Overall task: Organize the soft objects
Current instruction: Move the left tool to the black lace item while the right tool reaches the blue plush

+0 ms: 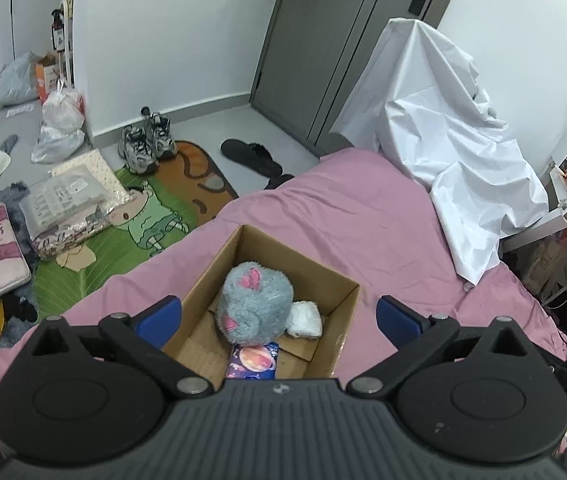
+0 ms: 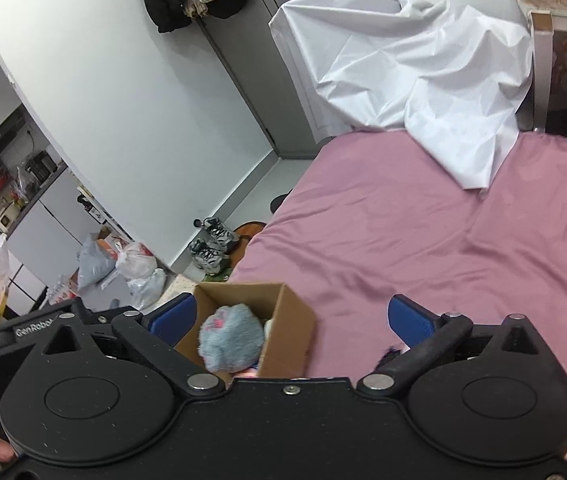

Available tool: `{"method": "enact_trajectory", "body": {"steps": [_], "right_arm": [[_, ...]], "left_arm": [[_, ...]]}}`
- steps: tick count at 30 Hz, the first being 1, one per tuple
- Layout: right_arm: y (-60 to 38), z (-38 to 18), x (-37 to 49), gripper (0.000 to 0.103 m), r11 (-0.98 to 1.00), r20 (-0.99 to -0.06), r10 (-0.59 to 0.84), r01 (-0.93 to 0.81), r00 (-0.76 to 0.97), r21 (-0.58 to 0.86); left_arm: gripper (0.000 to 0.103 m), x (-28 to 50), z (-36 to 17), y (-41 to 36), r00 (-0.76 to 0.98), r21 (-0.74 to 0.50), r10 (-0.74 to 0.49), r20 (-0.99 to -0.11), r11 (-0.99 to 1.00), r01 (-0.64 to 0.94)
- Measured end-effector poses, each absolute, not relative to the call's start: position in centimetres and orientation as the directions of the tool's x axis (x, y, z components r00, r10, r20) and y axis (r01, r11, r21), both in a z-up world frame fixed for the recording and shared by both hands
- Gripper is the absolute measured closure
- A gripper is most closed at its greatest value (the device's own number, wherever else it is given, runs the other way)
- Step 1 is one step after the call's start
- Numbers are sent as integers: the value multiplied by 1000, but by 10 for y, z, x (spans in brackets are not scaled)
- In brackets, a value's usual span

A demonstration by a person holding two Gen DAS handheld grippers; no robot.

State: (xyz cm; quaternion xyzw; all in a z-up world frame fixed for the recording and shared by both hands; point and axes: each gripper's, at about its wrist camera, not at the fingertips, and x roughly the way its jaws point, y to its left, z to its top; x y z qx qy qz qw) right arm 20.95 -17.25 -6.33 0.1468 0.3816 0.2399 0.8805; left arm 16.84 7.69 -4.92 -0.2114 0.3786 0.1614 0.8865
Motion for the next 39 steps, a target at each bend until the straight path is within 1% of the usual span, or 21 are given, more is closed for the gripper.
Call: {"method": "enact_trajectory", "body": {"steps": [4, 7, 12, 19, 26, 30, 32, 33, 39], "right_arm": [[-187, -64, 210, 0, 839, -597, 533, -285, 599, 463], [-193, -66, 209, 0, 854, -610, 511, -281, 605, 437], [-210, -73, 211, 0, 858, -623, 502, -250, 600, 449], [-231, -74, 211, 0, 851, -612, 507, -239, 607, 468], [-248, -78, 215, 0, 849, -624, 511, -231, 592, 476], [-262, -81, 217, 0, 841, -623, 516, -210, 588, 499], [-272, -86, 220, 0, 813, -606, 550, -202, 574, 546], [-272, -86, 220, 0, 813, -606, 550, -202, 574, 546], [-290, -102, 229, 0, 801, -625, 551, -141, 553, 581]], "left_arm": [[0, 170, -49, 65, 667, -258, 117, -736, 862, -437], [0, 172, -49, 54, 670, -248, 111, -734, 875, -416], [0, 177, -50, 34, 655, -235, 83, -751, 894, -383], [0, 182, -55, 12, 634, -210, 97, -767, 896, -391], [0, 186, -59, -8, 609, -153, 129, -783, 909, -388], [0, 189, -63, -16, 596, -134, 143, -790, 909, -395], [0, 192, -65, -20, 585, -117, 158, -795, 907, -404], [0, 192, -65, -22, 584, -114, 161, -796, 907, -405], [0, 200, -70, -39, 576, -105, 153, -803, 915, -390]]}}
